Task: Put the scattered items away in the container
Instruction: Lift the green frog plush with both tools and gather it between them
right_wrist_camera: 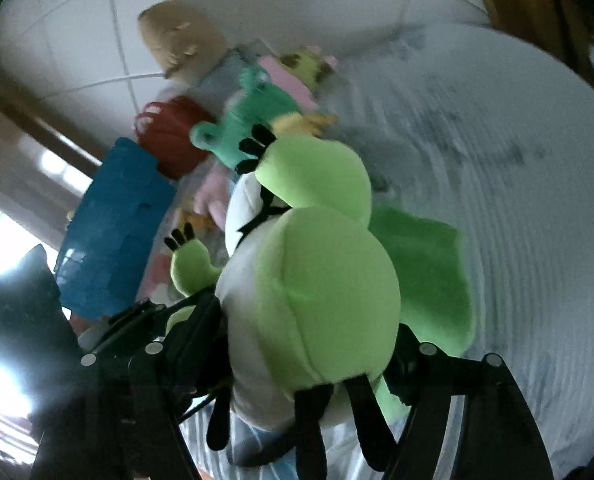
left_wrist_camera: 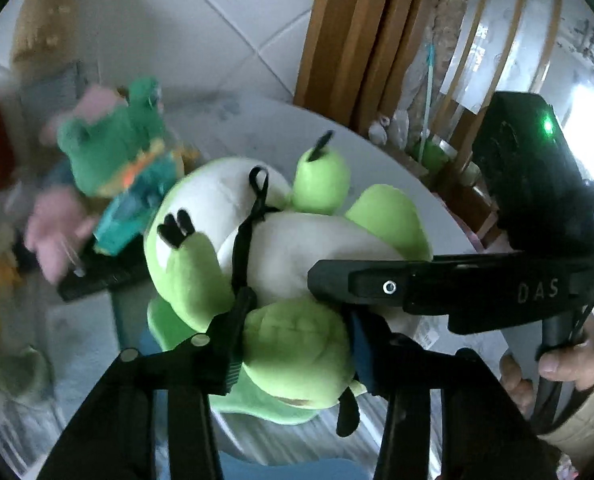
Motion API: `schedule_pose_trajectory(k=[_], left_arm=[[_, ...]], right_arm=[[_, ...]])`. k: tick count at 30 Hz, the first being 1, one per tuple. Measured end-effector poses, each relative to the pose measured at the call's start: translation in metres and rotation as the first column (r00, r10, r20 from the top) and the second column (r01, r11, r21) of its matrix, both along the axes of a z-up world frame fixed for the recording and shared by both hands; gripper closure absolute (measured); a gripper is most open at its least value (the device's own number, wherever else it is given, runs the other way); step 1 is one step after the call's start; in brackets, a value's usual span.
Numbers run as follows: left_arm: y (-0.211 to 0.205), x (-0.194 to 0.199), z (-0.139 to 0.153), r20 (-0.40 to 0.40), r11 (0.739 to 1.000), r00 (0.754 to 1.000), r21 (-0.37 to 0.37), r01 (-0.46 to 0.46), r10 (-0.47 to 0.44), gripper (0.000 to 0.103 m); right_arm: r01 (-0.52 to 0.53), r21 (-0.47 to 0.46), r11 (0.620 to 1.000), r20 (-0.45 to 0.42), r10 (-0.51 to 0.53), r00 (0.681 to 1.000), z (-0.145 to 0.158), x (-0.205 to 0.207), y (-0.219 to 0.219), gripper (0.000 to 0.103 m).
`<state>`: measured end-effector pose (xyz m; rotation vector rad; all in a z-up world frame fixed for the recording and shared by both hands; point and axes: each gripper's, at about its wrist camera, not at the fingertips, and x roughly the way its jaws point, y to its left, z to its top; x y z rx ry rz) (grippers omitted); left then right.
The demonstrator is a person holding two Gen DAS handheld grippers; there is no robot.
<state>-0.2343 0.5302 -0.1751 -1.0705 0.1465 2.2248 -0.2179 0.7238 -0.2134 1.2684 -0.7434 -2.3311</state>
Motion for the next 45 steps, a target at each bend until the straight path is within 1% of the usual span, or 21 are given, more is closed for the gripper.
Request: schedule_pose_trajectory(k=[2, 4, 7, 10, 13, 14, 15, 16, 18, 21, 24, 25, 26, 27, 28, 30, 32, 35, 36, 40, 45], left_arm=[[-0.002, -0.001, -0.003, 0.022, 1.0, 1.0, -0.019, -0.009, 0.009, 0.06], [-0.002, -0.002, -0.007, 0.047, 0.999, 0.999, -0.04, -0.017, 0.019, 0.06], [-0.013, -0.005, -0.034, 0.113, 0.996, 0.992, -0.079, -0.044, 0.053, 0.06], [-0.024, -0.007, -0.055, 0.181, 0.997, 0.981, -0.049, -0.066, 0.074, 0.06], [-0.022, -0.01, -0.063, 0.192, 0.997, 0.979, -0.047, -0.056, 0.064, 0.058], [-0.02, -0.01, -0.064, 0.193, 0.998, 0.98, -0.046, -0.047, 0.055, 0.058], [-0.017, -0.011, -0.065, 0.195, 0.998, 0.98, -0.044, -0.036, 0.044, 0.057], [-0.016, -0.011, -0.067, 0.192, 0.998, 0.981, -0.049, -0.03, 0.039, 0.054], [-0.013, -0.012, -0.07, 0.188, 0.998, 0.982, -0.058, -0.021, 0.032, 0.051], [-0.011, -0.012, -0.074, 0.204, 0.998, 0.978, -0.052, -0.028, 0.038, 0.047], [-0.027, -0.014, -0.07, 0.222, 0.998, 0.974, -0.037, -0.046, 0.053, 0.046], [-0.033, -0.015, -0.069, 0.228, 0.998, 0.972, -0.032, -0.052, 0.058, 0.042], [-0.04, -0.015, -0.065, 0.21, 0.996, 0.974, -0.042, -0.075, 0.083, 0.04], [-0.047, -0.015, -0.06, 0.185, 0.993, 0.976, -0.056, -0.104, 0.112, 0.032], [-0.055, -0.019, -0.057, 0.176, 0.99, 0.975, -0.057, -0.127, 0.135, 0.029], [-0.07, -0.027, -0.053, 0.167, 0.984, 0.97, -0.052, -0.171, 0.177, 0.029], [-0.073, -0.036, -0.053, 0.163, 0.98, 0.966, -0.052, -0.193, 0.199, 0.029], [-0.066, -0.047, -0.054, 0.161, 0.979, 0.966, -0.049, -0.196, 0.201, 0.029], [-0.063, -0.051, -0.055, 0.161, 0.979, 0.966, -0.048, -0.197, 0.202, 0.029], [-0.053, -0.058, -0.063, 0.182, 0.983, 0.966, -0.062, -0.173, 0.182, 0.029], [-0.036, -0.049, -0.082, 0.206, 0.988, 0.97, -0.116, -0.105, 0.128, 0.029]], right_arm=[[-0.007, -0.006, 1.0, 0.013, 0.007, 1.0, 0.002, -0.003, -0.004, 0.031], [-0.014, 0.026, 1.0, 0.047, 0.012, 0.999, -0.009, -0.006, -0.009, 0.031], [-0.015, 0.049, 0.999, 0.117, 0.009, 0.993, -0.037, -0.004, -0.011, 0.034], [-0.012, 0.013, 1.0, 0.169, 0.01, 0.986, -0.061, 0.004, -0.005, 0.034], [-0.006, 0.014, 1.0, 0.175, 0.003, 0.985, -0.067, 0.007, -0.002, 0.034], [0.0, 0.022, 1.0, 0.17, -0.003, 0.985, -0.066, 0.007, -0.001, 0.03], [0.006, 0.029, 1.0, 0.165, -0.01, 0.986, -0.066, 0.007, 0.0, 0.02], [0.015, 0.045, 0.999, 0.166, -0.022, 0.986, -0.066, 0.006, 0.002, 0.017], [0.029, 0.062, 0.998, 0.17, -0.039, 0.985, -0.067, 0.005, 0.005, 0.009], [0.037, 0.032, 0.999, 0.189, -0.043, 0.981, -0.077, 0.0, 0.007, 0.006], [0.016, -0.029, 0.999, 0.202, -0.01, 0.979, -0.086, -0.004, 0.002, 0.007], [0.011, -0.046, 0.999, 0.2, -0.002, 0.98, -0.087, -0.004, 0.001, 0.007], [0.006, -0.054, 0.999, 0.196, 0.005, 0.981, -0.087, -0.004, 0.001, 0.007], [0.006, -0.047, 0.999, 0.189, 0.002, 0.982, -0.085, -0.004, 0.002, 0.007], [0.009, -0.04, 0.999, 0.186, -0.001, 0.983, -0.084, -0.005, 0.005, 0.007], [0.02, -0.013, 1.0, 0.181, -0.017, 0.983, -0.08, -0.005, 0.015, 0.007], [0.039, 0.026, 0.999, 0.175, -0.043, 0.984, -0.076, -0.005, 0.027, 0.007], [0.083, 0.097, 0.992, 0.16, -0.097, 0.982, -0.066, -0.007, 0.045, 0.007], [0.093, 0.103, 0.99, 0.152, -0.108, 0.982, -0.061, -0.005, 0.048, 0.007], [0.117, 0.087, 0.989, 0.139, -0.129, 0.982, -0.054, 0.005, 0.053, 0.007], [0.148, 0.057, 0.987, 0.146, -0.155, 0.977, -0.057, 0.025, 0.044, 0.007]])
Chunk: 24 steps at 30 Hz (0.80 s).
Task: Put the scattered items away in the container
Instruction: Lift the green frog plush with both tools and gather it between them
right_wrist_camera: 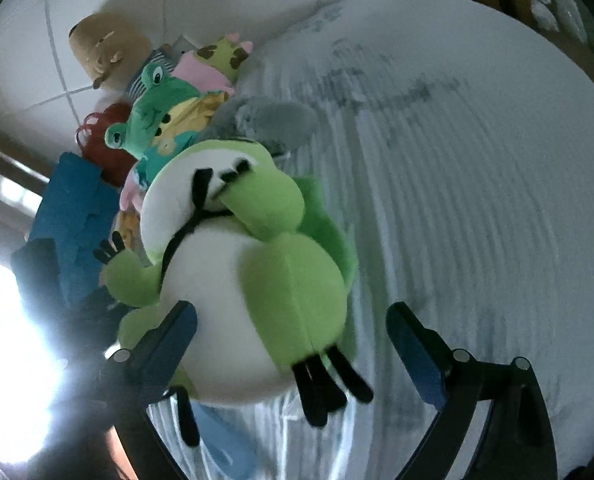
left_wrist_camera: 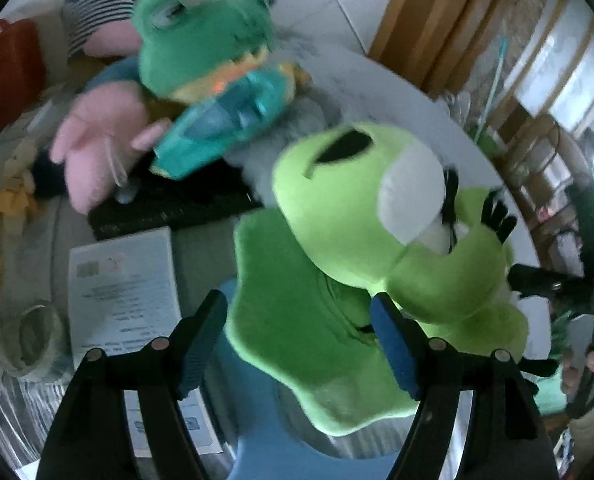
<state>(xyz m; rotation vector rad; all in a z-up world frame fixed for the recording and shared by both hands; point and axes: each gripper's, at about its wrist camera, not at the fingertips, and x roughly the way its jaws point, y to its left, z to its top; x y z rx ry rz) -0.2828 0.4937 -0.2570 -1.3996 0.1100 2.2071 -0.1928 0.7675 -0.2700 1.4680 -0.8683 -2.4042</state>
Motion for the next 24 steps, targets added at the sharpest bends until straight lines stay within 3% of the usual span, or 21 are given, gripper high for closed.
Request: schedule_pose_trajectory(k=[1, 4, 8, 13, 17, 22, 24], left_arm=[[0.004, 0.003, -0.005, 0.008, 1.0, 1.0, -0.007, 0.017, -0.017, 0.029], [0.013, 0.014, -0.015, 0.018, 0.998, 0.999, -0.02, 0.051, -0.051, 0.029], [0.02, 0.024, -0.019, 0.027, 0.999, 0.998, 0.004, 0.049, -0.049, 0.029], [0.053, 0.039, -0.016, 0.022, 0.998, 0.998, 0.007, 0.065, -0.065, 0.031], [0.092, 0.036, -0.017, 0.008, 1.0, 1.0, 0.018, -0.024, 0.024, 0.031], [0.15, 0.032, -0.012, -0.006, 0.989, 0.991, 0.058, -0.134, 0.135, 0.03], [0.167, 0.035, -0.007, -0.029, 0.987, 0.987, 0.03, -0.155, 0.156, 0.03]], right_arm=[[0.008, -0.006, 1.0, 0.001, -0.008, 1.0, 0.0, 0.004, -0.003, 0.007], [0.035, 0.007, 0.999, 0.012, -0.035, 0.999, 0.003, 0.015, -0.01, 0.022], [0.01, 0.048, 0.999, 0.028, -0.011, 1.0, 0.002, 0.01, -0.017, 0.024], [-0.124, 0.197, 0.972, -0.012, 0.129, 0.992, 0.028, -0.025, -0.016, 0.024], [-0.255, 0.301, 0.919, 0.013, 0.263, 0.965, 0.038, -0.066, 0.0, 0.024], [-0.379, 0.361, 0.852, 0.028, 0.396, 0.918, 0.047, -0.107, 0.033, 0.024], [-0.398, 0.358, 0.845, 0.021, 0.419, 0.908, 0.05, -0.114, 0.042, 0.024]])
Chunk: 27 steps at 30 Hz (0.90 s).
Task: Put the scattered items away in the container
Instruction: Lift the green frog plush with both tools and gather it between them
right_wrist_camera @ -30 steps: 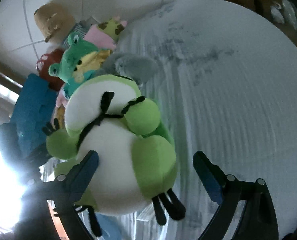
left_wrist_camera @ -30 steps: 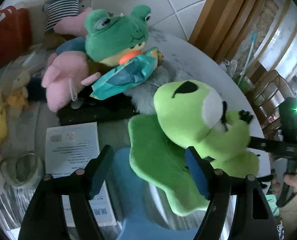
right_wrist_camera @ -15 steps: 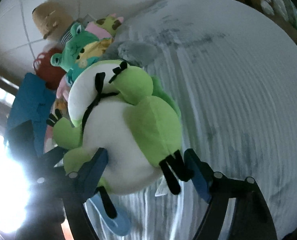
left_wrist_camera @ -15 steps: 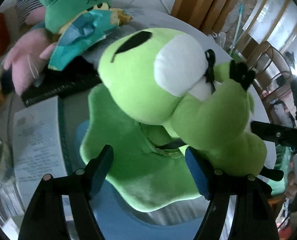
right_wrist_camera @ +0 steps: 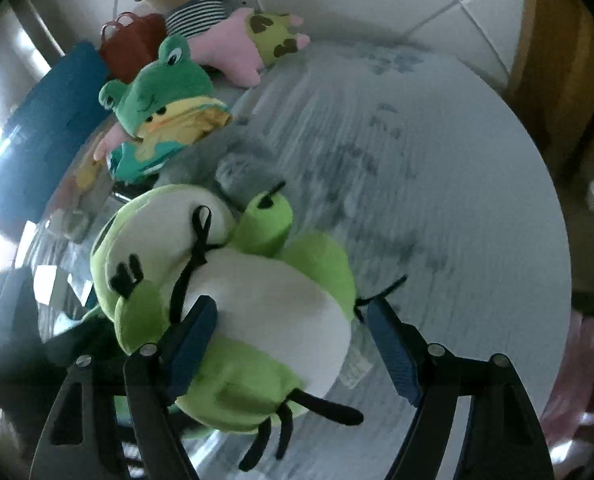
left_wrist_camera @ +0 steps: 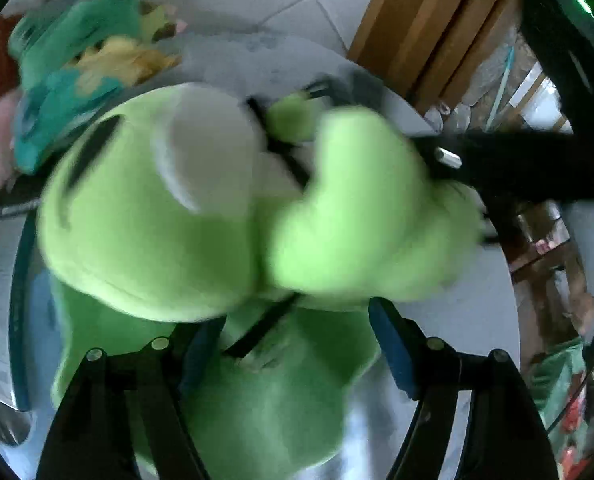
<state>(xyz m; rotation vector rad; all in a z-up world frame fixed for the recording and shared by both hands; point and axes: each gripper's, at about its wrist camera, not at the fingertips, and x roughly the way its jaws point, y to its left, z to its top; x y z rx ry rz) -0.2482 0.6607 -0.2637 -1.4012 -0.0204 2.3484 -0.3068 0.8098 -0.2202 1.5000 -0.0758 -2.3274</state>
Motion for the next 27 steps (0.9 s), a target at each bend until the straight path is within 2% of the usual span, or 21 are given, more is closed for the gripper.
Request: schedule_pose_trajectory(k=[2, 4, 6, 8, 10, 12, 15, 18, 21, 24, 27], left_arm=[[0.004, 0.006, 0.005, -0.003, 0.999, 1.0, -0.031, -0.024, 0.024, 0.03], [-0.008, 0.014, 0.011, 0.001, 0.997, 0.999, -0.057, -0.047, 0.048, 0.03], [-0.018, 0.022, 0.019, -0.002, 0.994, 0.998, -0.082, -0.07, 0.07, 0.029], [-0.042, 0.031, 0.029, -0.026, 0.988, 0.996, -0.128, -0.091, 0.088, 0.028], [-0.063, 0.034, 0.037, -0.049, 0.98, 0.994, -0.169, -0.106, 0.099, 0.011], [-0.088, 0.033, 0.045, -0.075, 0.973, 0.991, -0.194, -0.124, 0.111, 0.002], [-0.114, 0.023, 0.055, -0.097, 0.976, 0.989, -0.176, -0.13, 0.114, 0.0], [-0.119, 0.005, 0.056, -0.096, 0.987, 0.994, -0.143, -0.073, 0.06, 0.0], [-0.119, -0.013, 0.058, -0.094, 0.993, 0.996, -0.117, -0.01, -0.001, 0.0], [-0.096, -0.028, 0.059, -0.087, 0.991, 0.992, -0.107, 0.078, -0.088, 0.0], [-0.073, -0.042, 0.046, -0.047, 0.981, 0.988, -0.131, 0.14, -0.147, 0.0]], right_arm=[[-0.004, -0.036, 0.999, 0.0, 0.004, 1.0, 0.001, 0.0, 0.008, 0.023], [-0.002, -0.082, 0.997, 0.0, 0.002, 1.0, 0.001, 0.003, 0.015, 0.017], [0.023, -0.169, 0.985, -0.001, -0.024, 1.0, -0.002, 0.016, 0.025, 0.006], [0.054, -0.235, 0.971, 0.006, -0.054, 0.999, -0.005, 0.029, 0.03, 0.001], [0.097, -0.272, 0.957, 0.036, -0.09, 0.995, -0.013, 0.042, 0.029, 0.0], [0.14, -0.307, 0.941, 0.068, -0.125, 0.99, -0.022, 0.054, 0.029, 0.0], [0.201, -0.307, 0.93, 0.09, -0.182, 0.979, -0.026, 0.067, 0.022, 0.0], [0.274, -0.309, 0.911, 0.096, -0.257, 0.962, -0.028, 0.081, 0.015, 0.0], [0.374, -0.312, 0.874, 0.103, -0.36, 0.927, -0.027, 0.091, 0.009, 0.0], [0.453, -0.322, 0.831, 0.117, -0.44, 0.89, -0.024, 0.097, 0.007, 0.0], [0.473, -0.316, 0.823, 0.118, -0.461, 0.88, -0.021, 0.092, 0.007, 0.0]])
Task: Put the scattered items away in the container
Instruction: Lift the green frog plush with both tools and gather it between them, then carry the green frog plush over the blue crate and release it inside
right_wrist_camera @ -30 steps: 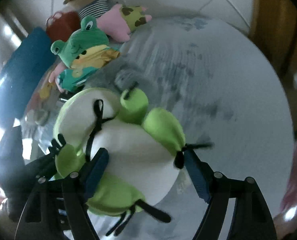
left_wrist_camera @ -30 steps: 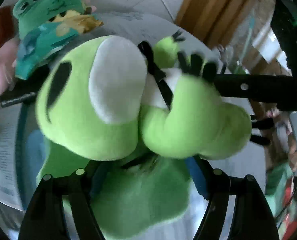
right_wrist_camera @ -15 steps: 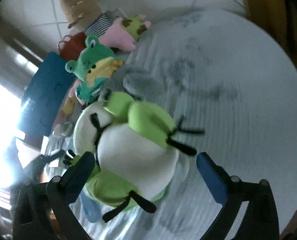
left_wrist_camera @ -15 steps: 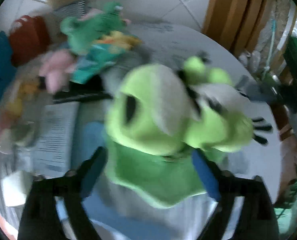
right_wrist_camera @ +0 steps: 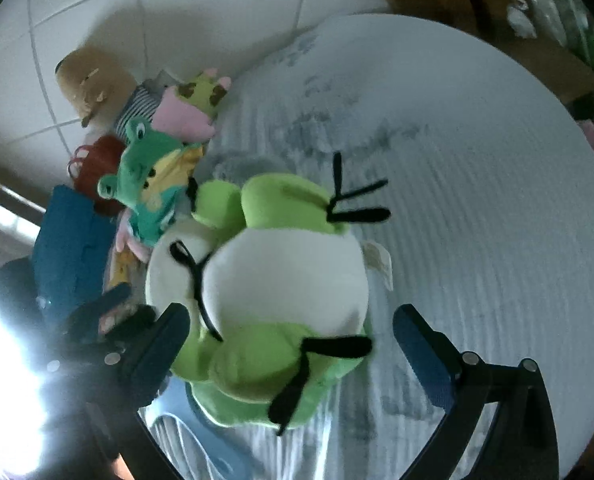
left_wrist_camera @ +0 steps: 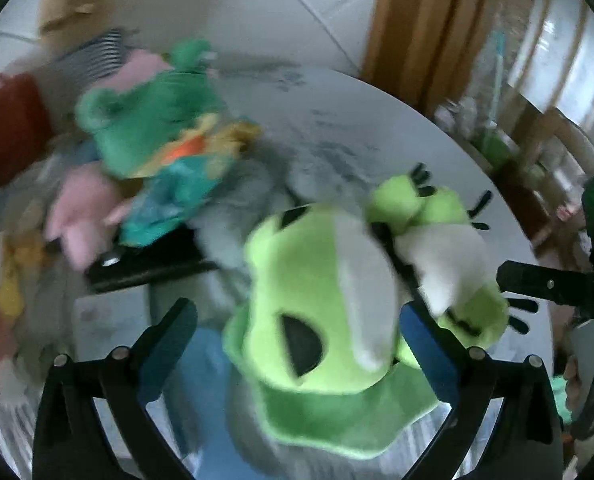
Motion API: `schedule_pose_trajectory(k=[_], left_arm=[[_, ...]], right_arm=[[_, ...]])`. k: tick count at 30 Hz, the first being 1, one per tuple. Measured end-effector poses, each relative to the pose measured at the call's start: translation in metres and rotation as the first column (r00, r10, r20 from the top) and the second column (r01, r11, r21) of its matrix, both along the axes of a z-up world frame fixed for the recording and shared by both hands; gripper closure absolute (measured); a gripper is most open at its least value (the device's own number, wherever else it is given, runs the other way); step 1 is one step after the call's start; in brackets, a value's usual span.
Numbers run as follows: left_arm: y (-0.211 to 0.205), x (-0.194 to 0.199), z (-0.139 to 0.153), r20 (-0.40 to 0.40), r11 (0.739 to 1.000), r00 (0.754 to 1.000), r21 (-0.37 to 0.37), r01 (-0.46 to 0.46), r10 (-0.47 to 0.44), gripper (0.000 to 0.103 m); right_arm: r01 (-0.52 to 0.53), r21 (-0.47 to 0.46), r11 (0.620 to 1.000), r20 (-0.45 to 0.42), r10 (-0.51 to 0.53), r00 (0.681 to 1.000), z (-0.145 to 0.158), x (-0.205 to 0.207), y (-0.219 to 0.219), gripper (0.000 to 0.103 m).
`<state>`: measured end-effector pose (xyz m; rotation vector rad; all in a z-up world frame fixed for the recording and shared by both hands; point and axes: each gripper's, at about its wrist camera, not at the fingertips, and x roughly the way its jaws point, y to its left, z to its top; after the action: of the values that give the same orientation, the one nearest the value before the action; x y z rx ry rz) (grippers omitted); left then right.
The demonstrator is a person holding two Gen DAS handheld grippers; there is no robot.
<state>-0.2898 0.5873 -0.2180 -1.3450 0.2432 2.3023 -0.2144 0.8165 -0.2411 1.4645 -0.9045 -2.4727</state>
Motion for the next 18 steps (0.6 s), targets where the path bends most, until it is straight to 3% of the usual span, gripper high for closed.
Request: schedule_pose_trajectory(k=[4, 5, 8, 15, 17, 18], left_arm=[[0.019, -0.014, -0.043, 0.101, 1.0, 0.995, -0.027, 0.009, -0.006, 0.0], [0.017, -0.017, -0.047, 0.111, 1.0, 0.994, -0.003, -0.006, 0.006, 0.0], [0.01, -0.023, -0.051, 0.112, 0.998, 0.993, 0.058, -0.029, 0.022, 0.0], [0.002, -0.026, -0.061, 0.145, 0.99, 0.989, 0.138, -0.026, 0.006, 0.0], [0.001, -0.024, -0.063, 0.15, 0.986, 0.989, 0.165, -0.027, 0.002, 0.009], [0.002, -0.021, -0.06, 0.135, 0.986, 0.991, 0.165, -0.028, 0.005, 0.02]], right_arm=[[-0.065, 0.035, 0.997, 0.124, 0.06, 0.99, -0.035, -0.027, -0.012, 0.0], [-0.076, 0.025, 0.997, 0.141, 0.072, 0.987, -0.047, -0.032, -0.016, 0.0], [-0.042, -0.061, 0.997, 0.069, 0.046, 0.997, -0.06, -0.035, -0.016, 0.0], [-0.118, -0.027, 0.993, 0.041, 0.119, 0.992, -0.064, -0.046, -0.023, 0.001], [-0.136, 0.001, 0.991, 0.044, 0.136, 0.99, -0.065, -0.045, -0.026, 0.002], [-0.141, 0.016, 0.99, 0.052, 0.14, 0.989, -0.064, -0.046, -0.029, 0.008]])
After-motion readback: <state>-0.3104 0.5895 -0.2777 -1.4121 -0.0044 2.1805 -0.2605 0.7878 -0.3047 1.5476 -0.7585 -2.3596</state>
